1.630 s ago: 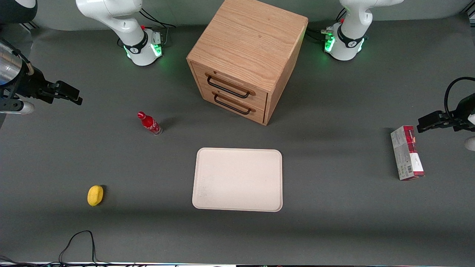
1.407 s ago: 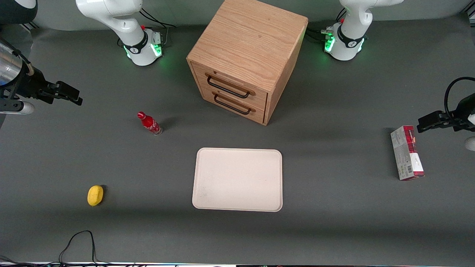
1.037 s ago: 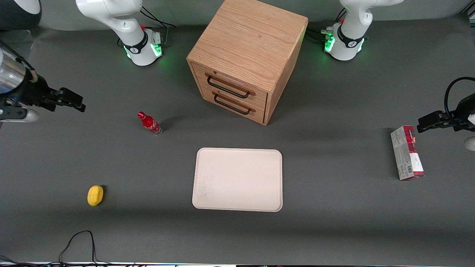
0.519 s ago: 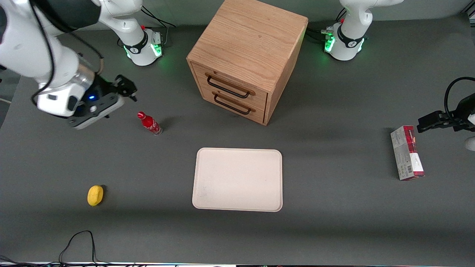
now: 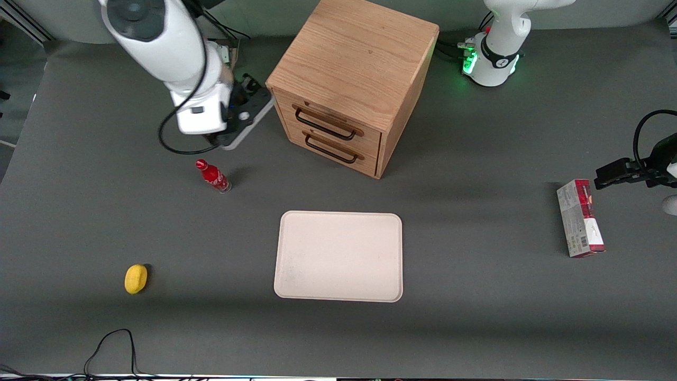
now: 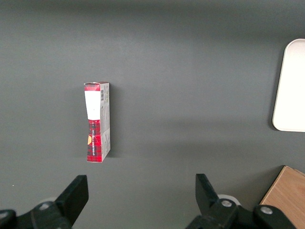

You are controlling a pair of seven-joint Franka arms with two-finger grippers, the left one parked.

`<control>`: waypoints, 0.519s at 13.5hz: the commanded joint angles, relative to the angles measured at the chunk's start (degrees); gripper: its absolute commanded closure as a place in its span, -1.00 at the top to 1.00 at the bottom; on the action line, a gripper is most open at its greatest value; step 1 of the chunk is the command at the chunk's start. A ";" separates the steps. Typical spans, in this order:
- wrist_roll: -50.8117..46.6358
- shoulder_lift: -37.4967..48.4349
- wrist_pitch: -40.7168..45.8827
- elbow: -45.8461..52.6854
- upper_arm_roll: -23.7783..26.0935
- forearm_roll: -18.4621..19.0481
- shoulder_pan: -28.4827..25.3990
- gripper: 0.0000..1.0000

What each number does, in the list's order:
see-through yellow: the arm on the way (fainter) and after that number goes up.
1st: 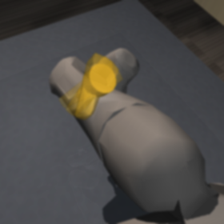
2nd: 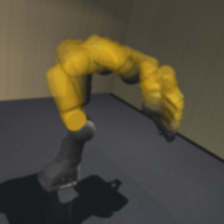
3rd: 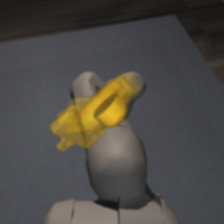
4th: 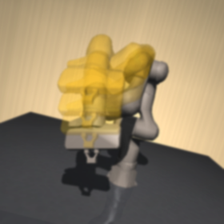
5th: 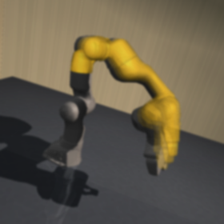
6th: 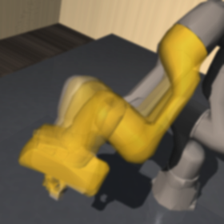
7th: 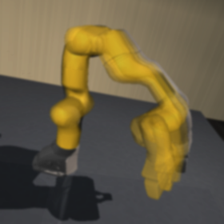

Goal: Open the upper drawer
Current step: 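Move the right gripper toward the wooden cabinet's upper drawer handle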

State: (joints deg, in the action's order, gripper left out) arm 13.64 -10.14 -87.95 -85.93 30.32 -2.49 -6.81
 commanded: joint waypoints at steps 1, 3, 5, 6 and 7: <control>0.87 -4.27 -3.79 0.50 1.75 -2.07 -2.06 1.00; 0.95 -7.59 -6.69 -0.12 1.84 -4.44 -2.41 1.00; 1.65 -11.20 -7.84 -0.12 1.84 -5.25 -2.50 1.00; 1.92 -13.22 -8.89 -0.29 1.93 -5.16 -2.50 1.00; 2.53 -14.98 -9.60 -0.21 2.28 -5.16 -2.68 1.00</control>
State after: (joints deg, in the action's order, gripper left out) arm 14.19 -21.38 -96.20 -87.10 32.06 -5.98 -9.58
